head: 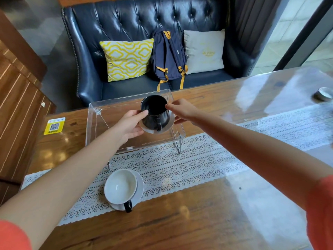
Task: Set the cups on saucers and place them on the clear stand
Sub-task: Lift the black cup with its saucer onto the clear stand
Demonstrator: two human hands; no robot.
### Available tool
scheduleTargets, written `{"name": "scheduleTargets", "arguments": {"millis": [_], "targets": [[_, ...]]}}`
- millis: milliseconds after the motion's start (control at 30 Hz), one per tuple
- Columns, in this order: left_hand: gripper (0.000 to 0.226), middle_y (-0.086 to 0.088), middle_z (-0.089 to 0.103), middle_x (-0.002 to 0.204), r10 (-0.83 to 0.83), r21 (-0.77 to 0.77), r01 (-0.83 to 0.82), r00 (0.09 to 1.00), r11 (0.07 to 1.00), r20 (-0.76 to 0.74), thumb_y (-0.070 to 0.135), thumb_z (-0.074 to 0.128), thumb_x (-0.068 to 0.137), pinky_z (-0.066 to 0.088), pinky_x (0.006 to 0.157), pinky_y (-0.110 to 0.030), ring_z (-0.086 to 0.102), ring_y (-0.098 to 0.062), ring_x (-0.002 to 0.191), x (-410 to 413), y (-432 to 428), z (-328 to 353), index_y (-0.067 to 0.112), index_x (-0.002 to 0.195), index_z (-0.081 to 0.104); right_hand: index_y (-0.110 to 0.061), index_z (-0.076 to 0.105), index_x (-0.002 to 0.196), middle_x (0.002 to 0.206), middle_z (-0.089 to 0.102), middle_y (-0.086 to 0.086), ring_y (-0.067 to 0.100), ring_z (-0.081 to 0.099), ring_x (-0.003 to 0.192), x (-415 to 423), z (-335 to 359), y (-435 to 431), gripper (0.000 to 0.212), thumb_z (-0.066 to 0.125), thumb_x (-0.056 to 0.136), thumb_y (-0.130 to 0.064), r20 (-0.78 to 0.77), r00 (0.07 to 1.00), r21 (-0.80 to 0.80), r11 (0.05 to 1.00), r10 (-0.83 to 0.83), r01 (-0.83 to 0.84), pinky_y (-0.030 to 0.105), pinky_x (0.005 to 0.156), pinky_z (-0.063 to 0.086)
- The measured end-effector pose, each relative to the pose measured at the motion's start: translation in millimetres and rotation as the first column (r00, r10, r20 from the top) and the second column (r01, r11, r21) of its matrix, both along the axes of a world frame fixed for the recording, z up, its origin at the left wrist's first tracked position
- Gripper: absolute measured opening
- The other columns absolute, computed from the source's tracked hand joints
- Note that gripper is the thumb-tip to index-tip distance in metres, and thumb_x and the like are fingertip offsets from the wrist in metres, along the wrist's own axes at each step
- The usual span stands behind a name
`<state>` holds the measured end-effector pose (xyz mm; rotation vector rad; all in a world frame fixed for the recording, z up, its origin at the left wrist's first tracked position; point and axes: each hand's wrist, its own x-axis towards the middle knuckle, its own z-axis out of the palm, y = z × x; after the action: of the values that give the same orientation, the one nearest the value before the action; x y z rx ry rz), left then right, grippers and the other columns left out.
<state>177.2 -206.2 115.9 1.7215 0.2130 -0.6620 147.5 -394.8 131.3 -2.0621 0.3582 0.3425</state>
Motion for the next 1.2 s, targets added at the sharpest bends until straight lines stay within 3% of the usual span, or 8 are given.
{"name": "scheduleTargets", "arguments": {"millis": [200,333,433,500,600,867,1100,1200], "targets": [[0.038,-0.004,0.057,0.112,0.069,-0.025,-0.07,0.997,0.997,-0.036,0.042,0.067,0.079,0.051,0.067,-0.027,0.062,-0.02,0.089,11.6,-1.4,-4.6,0.026,0.111,0.053,0.001,0.044,0.134,0.117,0.053,0.022,0.039,0.065,0.101,21.5,5.4,3.4,0.053,0.03,0.099,-0.035,-0.149,0.98,-0.174,0.972,0.133,-0.159,0.041,0.07,0.057],[0.038,-0.01,0.054,0.119,0.097,-0.055,-0.102,0.992,0.993,-0.076,0.038,0.07,0.078,0.051,0.073,-0.03,0.061,-0.02,0.084,22.1,-4.2,-5.0,0.026,0.108,0.05,0.003,0.046,0.13,0.117,0.061,0.023,0.037,0.066,0.101,39.0,8.0,0.4,0.05,0.028,0.099,-0.031,-0.19,0.964,-0.248,0.941,0.186,-0.23,0.035,0.056,0.054],[0.048,-0.01,0.053,0.128,0.102,-0.061,-0.106,0.992,0.992,-0.072,0.037,0.069,0.079,0.05,0.079,-0.033,0.062,-0.022,0.089,27.1,-11.0,-6.3,0.021,0.12,0.05,0.003,0.049,0.128,0.119,0.065,0.02,0.032,0.067,0.099,49.1,10.2,-3.0,0.05,0.027,0.098,-0.03,-0.212,0.958,-0.252,0.936,0.194,-0.246,0.03,0.051,0.05],[0.06,-0.01,0.053,0.133,0.11,-0.067,-0.115,0.991,0.991,-0.072,0.038,0.07,0.078,0.05,0.082,-0.033,0.061,-0.024,0.093,29.1,-15.4,-6.8,0.02,0.13,0.046,0.002,0.049,0.129,0.118,0.066,0.018,0.029,0.067,0.094,51.6,10.9,-6.2,0.051,0.026,0.098,-0.032,-0.205,0.96,-0.251,0.938,0.19,-0.239,0.028,0.051,0.049],[0.065,-0.008,0.053,0.132,0.137,-0.091,-0.144,0.988,0.985,-0.069,0.037,0.07,0.078,0.05,0.086,-0.034,0.062,-0.019,0.083,32.3,-17.6,-8.0,0.02,0.134,0.043,0.003,0.049,0.126,0.113,0.069,0.018,0.028,0.067,0.086,51.8,7.5,-8.6,0.051,0.025,0.099,-0.033,-0.168,0.968,-0.251,0.942,0.185,-0.224,0.027,0.051,0.049],[0.044,-0.002,0.062,0.103,0.085,-0.062,-0.089,0.994,0.994,-0.064,0.042,0.07,0.077,0.05,0.085,-0.034,0.063,-0.018,0.086,30.4,-14.5,-9.2,0.027,0.114,0.051,0.008,0.059,0.114,0.106,0.071,0.02,0.032,0.069,0.094,47.2,-1.5,-7.9,0.054,0.025,0.099,-0.031,-0.093,0.98,-0.279,0.94,0.176,-0.195,0.032,0.062,0.054],[0.052,-0.005,0.061,0.117,0.035,-0.038,-0.037,0.998,0.999,-0.052,0.046,0.067,0.078,0.049,0.088,-0.035,0.062,-0.022,0.1,20.4,-11.3,-10.6,0.026,0.123,0.049,0.005,0.061,0.111,0.1,0.074,0.018,0.03,0.071,0.089,40.8,-7.7,-11.5,0.052,0.028,0.098,-0.032,-0.089,0.978,-0.33,0.921,0.19,-0.209,0.033,0.061,0.055],[0.055,-0.004,0.056,0.13,0.015,-0.011,-0.015,0.999,1.0,-0.043,0.049,0.063,0.08,0.04,0.1,-0.041,0.058,-0.023,0.111,14.9,-10.6,-4.6,0.026,0.127,0.046,0.001,0.06,0.11,0.103,0.072,0.018,0.032,0.069,0.089,34.0,-0.8,-8.3,0.05,0.028,0.098,-0.035,-0.101,0.974,-0.428,0.875,0.202,-0.225,0.038,0.072,0.055]]}}
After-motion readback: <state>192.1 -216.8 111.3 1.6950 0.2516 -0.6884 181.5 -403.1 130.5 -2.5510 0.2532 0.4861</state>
